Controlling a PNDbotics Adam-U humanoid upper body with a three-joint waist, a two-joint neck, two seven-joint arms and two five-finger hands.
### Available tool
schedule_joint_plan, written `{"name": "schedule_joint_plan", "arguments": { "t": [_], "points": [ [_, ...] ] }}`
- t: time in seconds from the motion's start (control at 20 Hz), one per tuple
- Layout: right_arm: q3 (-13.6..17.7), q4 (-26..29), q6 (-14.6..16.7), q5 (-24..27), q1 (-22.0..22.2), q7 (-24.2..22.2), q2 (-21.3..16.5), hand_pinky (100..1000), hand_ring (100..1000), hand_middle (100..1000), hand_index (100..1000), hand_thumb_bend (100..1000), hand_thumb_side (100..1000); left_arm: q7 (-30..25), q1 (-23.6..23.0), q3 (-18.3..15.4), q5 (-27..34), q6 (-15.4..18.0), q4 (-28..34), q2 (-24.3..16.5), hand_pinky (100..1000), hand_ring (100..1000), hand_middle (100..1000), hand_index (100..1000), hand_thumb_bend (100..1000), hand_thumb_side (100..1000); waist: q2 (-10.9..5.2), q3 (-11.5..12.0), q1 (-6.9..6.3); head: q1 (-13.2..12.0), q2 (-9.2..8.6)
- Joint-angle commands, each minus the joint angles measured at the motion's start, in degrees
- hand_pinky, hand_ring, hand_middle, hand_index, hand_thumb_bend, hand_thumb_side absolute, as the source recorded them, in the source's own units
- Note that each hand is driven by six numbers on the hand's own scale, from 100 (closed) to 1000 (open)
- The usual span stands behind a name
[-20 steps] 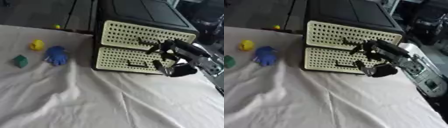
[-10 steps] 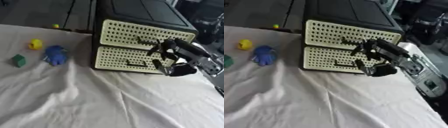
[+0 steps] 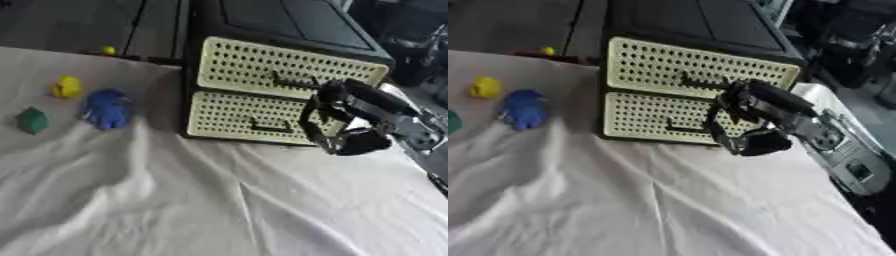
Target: Pick up objects from table and place into drawer.
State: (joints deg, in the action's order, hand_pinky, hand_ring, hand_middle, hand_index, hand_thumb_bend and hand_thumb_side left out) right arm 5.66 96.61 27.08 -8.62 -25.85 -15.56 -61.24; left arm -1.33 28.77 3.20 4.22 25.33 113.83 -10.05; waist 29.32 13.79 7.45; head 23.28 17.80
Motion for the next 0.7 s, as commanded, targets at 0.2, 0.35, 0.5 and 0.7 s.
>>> {"name": "schedule_joint_plan", "arguments": {
  "t": [0.2, 0.35, 0.5, 0.7],
  "points": [
    [2.71, 2.93, -0.04, 3.08, -1.14, 2.6, -1.24, 313, 100, 100, 768, 100, 297, -0.17, 0.3, -0.18, -0.09, -0.06, 0.76, -0.14, 554, 571, 673, 849, 201, 936, -1.24, -0.46, -0.59, 0.23, -0.3],
    [4.18, 5.5, -1.03, 5.09, -1.29, 5.22, -1.71, 310, 100, 100, 766, 100, 290, -0.21, 0.17, -0.18, -0.16, -0.14, 0.76, -0.15, 555, 570, 672, 849, 200, 937, -1.31, -0.75, -0.66, 0.19, -0.19],
    [4.21, 7.61, -2.15, 4.57, -0.82, 7.22, -2.04, 310, 100, 100, 771, 100, 291, -0.26, 0.16, -0.17, -0.18, -0.25, 0.76, -0.11, 555, 571, 673, 849, 200, 937, -1.31, -0.81, -0.71, 0.31, -0.25],
    [3.31, 6.99, -2.7, 3.3, -0.51, 8.1, -2.21, 315, 100, 100, 768, 100, 297, -0.28, 0.24, -0.13, -0.11, -0.23, 0.76, -0.07, 555, 571, 673, 849, 200, 937, -1.27, -0.56, -0.74, 0.68, -0.53]
  ]
}}
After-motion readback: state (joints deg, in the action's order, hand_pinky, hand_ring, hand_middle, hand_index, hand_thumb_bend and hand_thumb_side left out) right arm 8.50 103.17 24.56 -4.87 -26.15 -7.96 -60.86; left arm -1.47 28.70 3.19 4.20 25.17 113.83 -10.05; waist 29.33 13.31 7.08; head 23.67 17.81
